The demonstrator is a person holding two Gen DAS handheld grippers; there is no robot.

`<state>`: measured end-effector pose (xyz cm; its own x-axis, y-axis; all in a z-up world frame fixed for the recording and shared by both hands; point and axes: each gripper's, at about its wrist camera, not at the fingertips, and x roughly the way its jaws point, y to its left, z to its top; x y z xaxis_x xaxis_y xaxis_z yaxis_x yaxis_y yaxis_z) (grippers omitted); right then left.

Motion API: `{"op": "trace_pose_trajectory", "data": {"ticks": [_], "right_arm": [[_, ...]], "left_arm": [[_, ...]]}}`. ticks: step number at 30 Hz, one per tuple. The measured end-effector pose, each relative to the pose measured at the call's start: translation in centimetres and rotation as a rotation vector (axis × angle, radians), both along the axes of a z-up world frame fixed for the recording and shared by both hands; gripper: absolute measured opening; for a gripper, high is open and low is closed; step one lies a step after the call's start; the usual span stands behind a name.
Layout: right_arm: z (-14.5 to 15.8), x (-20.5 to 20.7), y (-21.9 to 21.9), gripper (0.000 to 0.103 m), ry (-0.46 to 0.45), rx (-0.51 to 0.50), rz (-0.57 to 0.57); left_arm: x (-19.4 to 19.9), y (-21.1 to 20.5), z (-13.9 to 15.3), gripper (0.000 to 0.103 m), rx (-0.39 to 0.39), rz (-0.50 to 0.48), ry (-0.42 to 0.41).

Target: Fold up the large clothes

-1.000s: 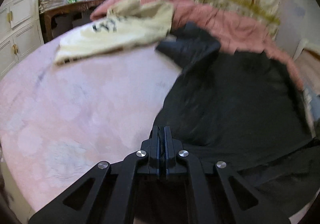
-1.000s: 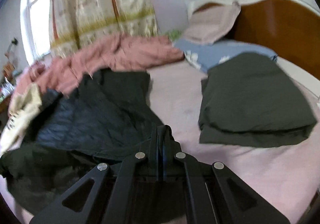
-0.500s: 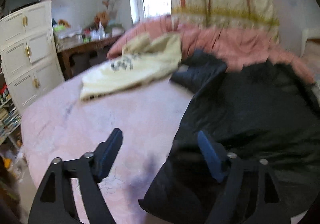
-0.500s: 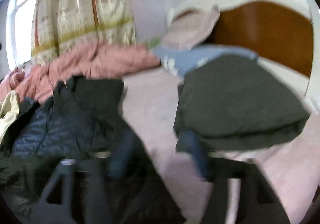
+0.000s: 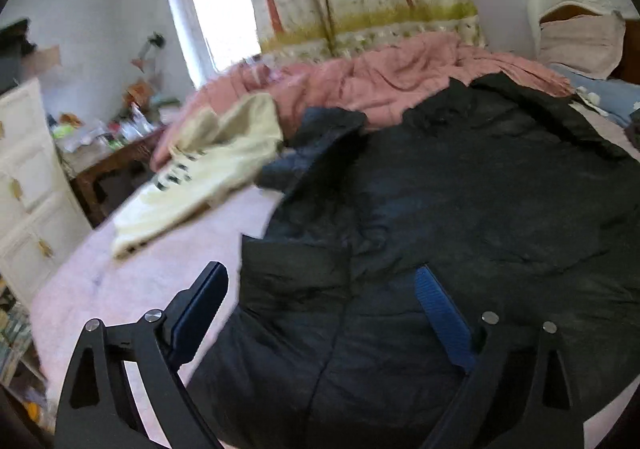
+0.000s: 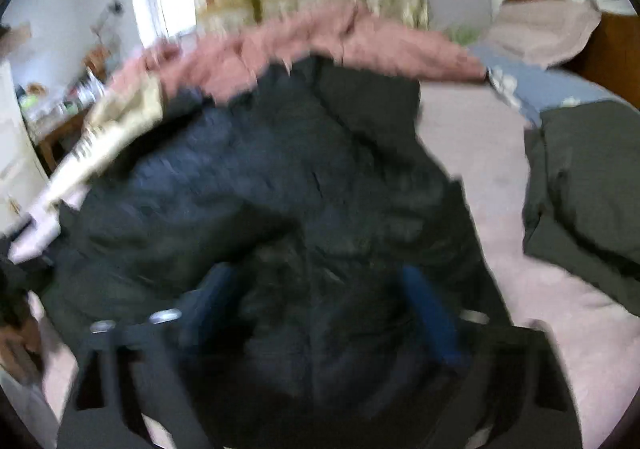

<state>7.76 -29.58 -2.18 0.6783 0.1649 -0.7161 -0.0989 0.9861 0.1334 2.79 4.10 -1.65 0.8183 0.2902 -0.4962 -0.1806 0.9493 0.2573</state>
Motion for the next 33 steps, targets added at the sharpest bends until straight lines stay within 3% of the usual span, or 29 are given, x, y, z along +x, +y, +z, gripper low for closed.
{"op": "trace_pose_trajectory", "data": {"ticks": [3, 6, 9, 12, 17, 20, 23, 25, 28, 31, 33], "right_arm": [[-0.7, 0.2, -2.4, 0.058, 0.035, 0.078, -0.057], [-1.4, -0.4, -3.9, 0.058, 0.067, 0.108, -0.100], [-1.9, -2.6, -4.3, 0.058, 0.062, 0.066, -0.122], [-1.7, -4.8, -4.5, 0.058, 0.041, 0.021, -0.150], [0.0, -8.2, -5.1, 0.059, -0.083, 0.029, -0.171], [1.3, -9.6, -4.4, 0.066, -0.173, 0.010, -0.147], [2.5, -10.0, -2.8, 0.077, -0.235, 0.000, -0.136], [3.1, -9.6, -1.2, 0.089, -0.252, 0.039, -0.099], [3.1, -8.1, 1.7, 0.090, -0.239, 0.021, -0.045], [1.4, -6.1, 3.7, 0.091, -0.183, -0.074, -0.072], [-0.6, -4.4, 4.2, 0.091, -0.047, -0.104, -0.046]], "left_arm": [[1.2, 2.0, -1.8, 0.085, -0.048, 0.082, 0.108], [0.4, 5.1, -1.7, 0.085, -0.178, 0.161, 0.102], [-0.8, 7.2, -2.5, 0.085, -0.236, 0.221, 0.152], [-1.8, 8.2, -3.2, 0.085, -0.319, 0.205, 0.194], [-3.5, 7.0, -1.9, 0.082, -0.217, 0.158, 0.138], [-5.0, 5.5, -0.2, 0.082, -0.260, 0.072, 0.011], [-5.2, 2.5, 2.1, 0.082, -0.233, -0.039, -0.106], [-4.2, 0.2, 2.7, 0.082, -0.231, -0.104, -0.085], [-2.5, -2.4, 1.9, 0.084, -0.200, -0.141, -0.001], [-0.4, -2.9, -0.5, 0.084, -0.105, -0.049, 0.112], [0.3, -1.5, -2.5, 0.083, -0.173, 0.007, 0.203]]}}
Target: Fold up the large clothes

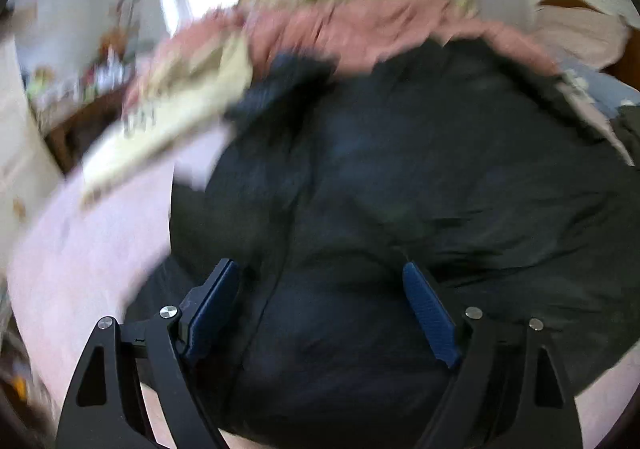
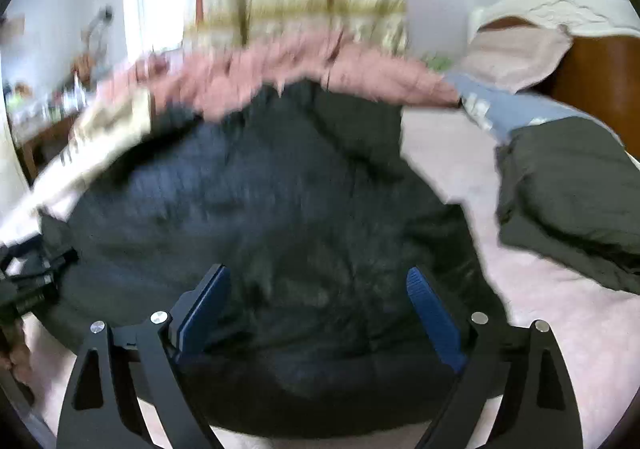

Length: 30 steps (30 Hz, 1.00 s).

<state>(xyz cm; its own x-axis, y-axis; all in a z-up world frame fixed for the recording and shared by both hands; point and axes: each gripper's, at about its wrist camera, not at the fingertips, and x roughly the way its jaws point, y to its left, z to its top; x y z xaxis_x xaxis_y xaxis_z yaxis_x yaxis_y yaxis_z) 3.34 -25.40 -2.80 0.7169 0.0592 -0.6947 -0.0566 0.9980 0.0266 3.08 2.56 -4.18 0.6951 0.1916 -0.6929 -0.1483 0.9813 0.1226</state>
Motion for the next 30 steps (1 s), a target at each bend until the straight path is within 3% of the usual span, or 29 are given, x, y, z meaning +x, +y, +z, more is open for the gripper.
{"op": "trace_pose_trajectory", "data": {"ticks": [2, 5, 10, 14, 17, 20, 23, 25, 26, 30], "right_arm": [[-1.2, 0.4, -0.6, 0.091, 0.085, 0.038, -0.002], [-1.1, -1.1, -1.4, 0.091, 0.102, 0.044, 0.012], [-1.0, -3.2, -0.9, 0.091, 0.083, -0.051, 0.051], [1.1, -4.6, -1.0, 0.091, -0.077, -0.108, 0.020], [2.9, -4.7, -1.2, 0.091, -0.140, 0.014, 0.066], [2.6, -2.9, -0.7, 0.095, -0.073, 0.094, 0.129], [1.7, 0.1, 0.4, 0.096, -0.030, -0.081, 0.097], [0.9, 1.2, 0.0, 0.096, -0.026, -0.145, 0.078], [0.3, 2.1, -0.9, 0.096, 0.005, -0.126, 0.065], [-1.4, 4.0, -5.6, 0.096, 0.104, 0.111, -0.008]], "left_arm": [[-0.5, 0.6, -0.5, 0.083, -0.045, 0.012, 0.019], [-1.9, -0.6, -0.6, 0.083, 0.027, 0.014, 0.011], [-3.5, -0.4, 0.3, 0.083, 0.025, 0.010, -0.024], [-6.3, -1.0, 2.8, 0.087, 0.056, -0.048, -0.170], [-7.0, -2.4, 4.4, 0.090, 0.035, -0.176, -0.272], [-5.0, -4.1, 4.1, 0.093, 0.051, -0.258, -0.233], [-1.6, -3.6, 3.0, 0.093, 0.195, -0.190, -0.171], [0.5, -0.8, 2.5, 0.093, 0.158, -0.113, -0.147], [1.5, 1.1, 2.1, 0.092, 0.102, -0.071, -0.127], [3.5, 7.1, -0.1, 0.082, -0.181, 0.011, -0.037]]}}
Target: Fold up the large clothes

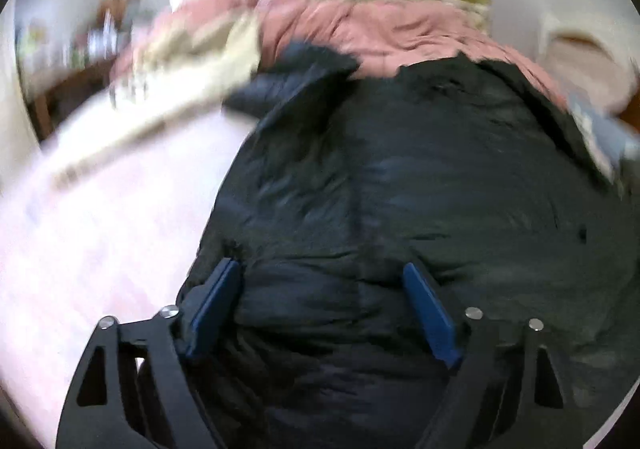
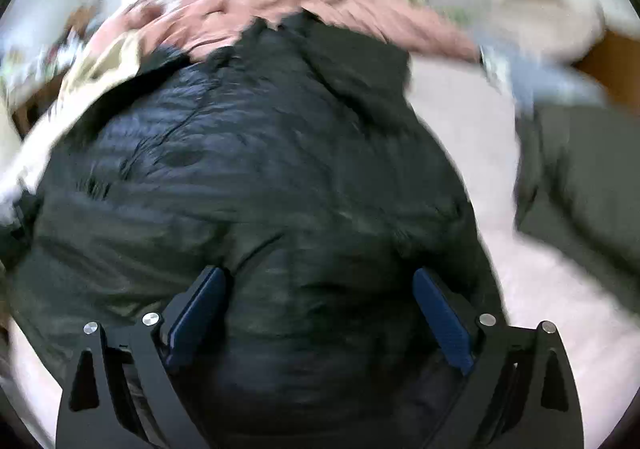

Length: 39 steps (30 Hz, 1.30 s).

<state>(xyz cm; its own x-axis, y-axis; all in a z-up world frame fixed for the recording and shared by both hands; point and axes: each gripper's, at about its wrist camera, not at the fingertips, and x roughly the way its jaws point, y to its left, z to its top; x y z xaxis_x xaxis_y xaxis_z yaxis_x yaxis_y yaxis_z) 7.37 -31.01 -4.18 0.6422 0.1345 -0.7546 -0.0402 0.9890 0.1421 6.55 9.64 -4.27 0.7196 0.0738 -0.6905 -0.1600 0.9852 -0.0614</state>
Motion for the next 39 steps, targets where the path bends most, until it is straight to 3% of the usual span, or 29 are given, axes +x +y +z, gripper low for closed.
{"op": "trace_pose_trajectory", "data": {"ticks": [2, 4, 7, 12, 15, 17, 19, 21, 23, 27, 30, 33, 39], "right_arm": [[0.0, 0.1, -1.7, 0.096, -0.009, 0.063, -0.046], [-0.2, 0.2, -2.3, 0.096, -0.008, 0.075, -0.068], [-0.5, 0.1, -1.4, 0.096, -0.007, 0.011, -0.069], [-0.3, 0.4, -1.1, 0.096, -0.020, 0.001, -0.069], [1.5, -1.6, -1.5, 0.096, -0.148, 0.058, -0.033], [3.1, -4.0, -1.0, 0.096, -0.240, 0.042, -0.012], [4.0, -6.0, -0.1, 0.096, -0.267, 0.033, 0.018], [4.3, -7.3, 1.6, 0.096, -0.254, 0.064, 0.075], [4.1, -8.1, 3.5, 0.096, -0.233, 0.078, 0.104], [1.9, -8.4, 8.4, 0.096, -0.195, -0.135, 0.109], [0.8, -7.7, 9.0, 0.096, -0.168, -0.160, 0.115], [0.1, -7.4, 8.5, 0.096, -0.115, -0.137, 0.132], [2.4, -10.7, 8.2, 0.096, -0.259, -0.127, 0.165]], "left_arm": [[0.1, 1.6, -0.2, 0.082, -0.061, 0.059, 0.007], [0.2, 1.6, -0.5, 0.082, -0.049, 0.077, 0.025], [0.7, 0.4, -0.9, 0.083, 0.013, 0.076, 0.052], [-0.5, 0.9, -0.2, 0.082, -0.057, 0.056, 0.020], [-3.1, -1.3, 1.7, 0.081, 0.057, -0.018, -0.073], [-5.7, -4.0, 3.2, 0.081, 0.142, -0.098, -0.162], [-7.6, -6.8, 4.2, 0.082, 0.158, -0.179, -0.210], [-9.0, -10.8, 4.5, 0.082, 0.175, -0.298, -0.214], [-9.5, -14.7, 4.1, 0.084, 0.254, -0.366, -0.200], [-8.3, -17.7, 1.9, 0.083, 0.305, -0.341, -0.136], [-6.2, -15.8, 0.2, 0.084, 0.202, -0.280, -0.041], [-6.1, -14.2, -0.2, 0.083, 0.113, -0.296, -0.016], [-10.6, -12.7, 3.4, 0.083, 0.193, -0.301, -0.159]]}}
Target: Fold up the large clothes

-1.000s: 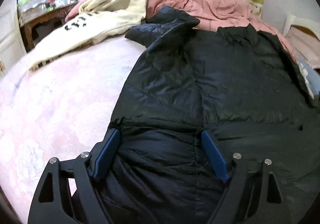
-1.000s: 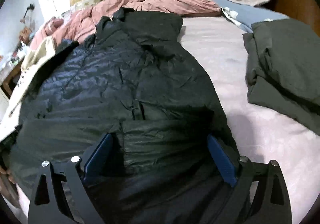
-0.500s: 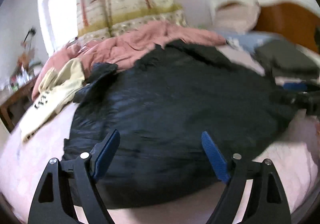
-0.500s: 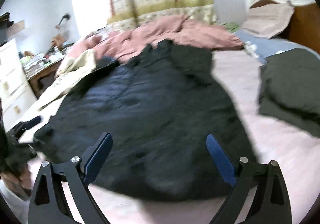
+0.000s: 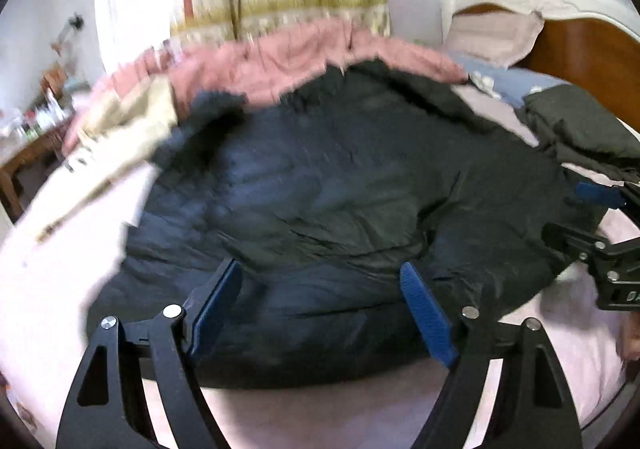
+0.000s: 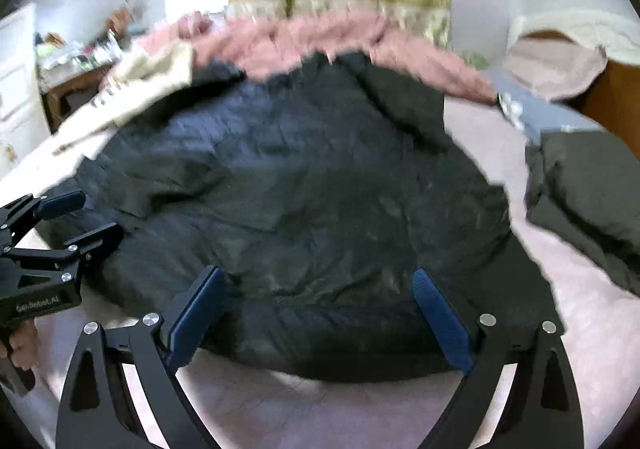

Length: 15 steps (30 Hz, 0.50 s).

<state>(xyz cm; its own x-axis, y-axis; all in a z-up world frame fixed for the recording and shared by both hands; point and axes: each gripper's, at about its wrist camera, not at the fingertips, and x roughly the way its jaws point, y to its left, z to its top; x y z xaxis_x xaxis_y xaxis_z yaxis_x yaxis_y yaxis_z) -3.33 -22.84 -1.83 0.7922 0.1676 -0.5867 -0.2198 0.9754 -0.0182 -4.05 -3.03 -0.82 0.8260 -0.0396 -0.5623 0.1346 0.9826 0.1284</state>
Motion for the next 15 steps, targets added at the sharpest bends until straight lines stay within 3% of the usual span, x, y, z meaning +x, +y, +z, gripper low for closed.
{"op": "trace_pose_trajectory", "data": {"ticks": [3, 6, 9, 11, 15], "right_arm": [[0.3, -2.5, 1.2, 0.096, -0.056, -0.111, 0.049], [-1.1, -3.4, 2.6, 0.096, -0.022, -0.217, 0.074], [-2.3, -3.6, 3.5, 0.096, 0.024, -0.297, 0.071], [-2.6, -3.3, 3.3, 0.096, 0.025, -0.330, 0.032], [-2.8, -1.3, 1.4, 0.096, 0.025, -0.398, -0.075]], "left_arm": [[-1.8, 0.0, 0.3, 0.086, 0.082, -0.076, -0.016], [-2.3, 0.1, -1.2, 0.086, 0.112, -0.121, 0.074], [-1.8, -0.4, -2.8, 0.086, 0.201, -0.095, 0.140], [-1.5, -0.6, -3.5, 0.086, 0.259, -0.068, 0.125], [-0.1, 0.9, -3.9, 0.085, 0.280, 0.008, 0.110]]}}
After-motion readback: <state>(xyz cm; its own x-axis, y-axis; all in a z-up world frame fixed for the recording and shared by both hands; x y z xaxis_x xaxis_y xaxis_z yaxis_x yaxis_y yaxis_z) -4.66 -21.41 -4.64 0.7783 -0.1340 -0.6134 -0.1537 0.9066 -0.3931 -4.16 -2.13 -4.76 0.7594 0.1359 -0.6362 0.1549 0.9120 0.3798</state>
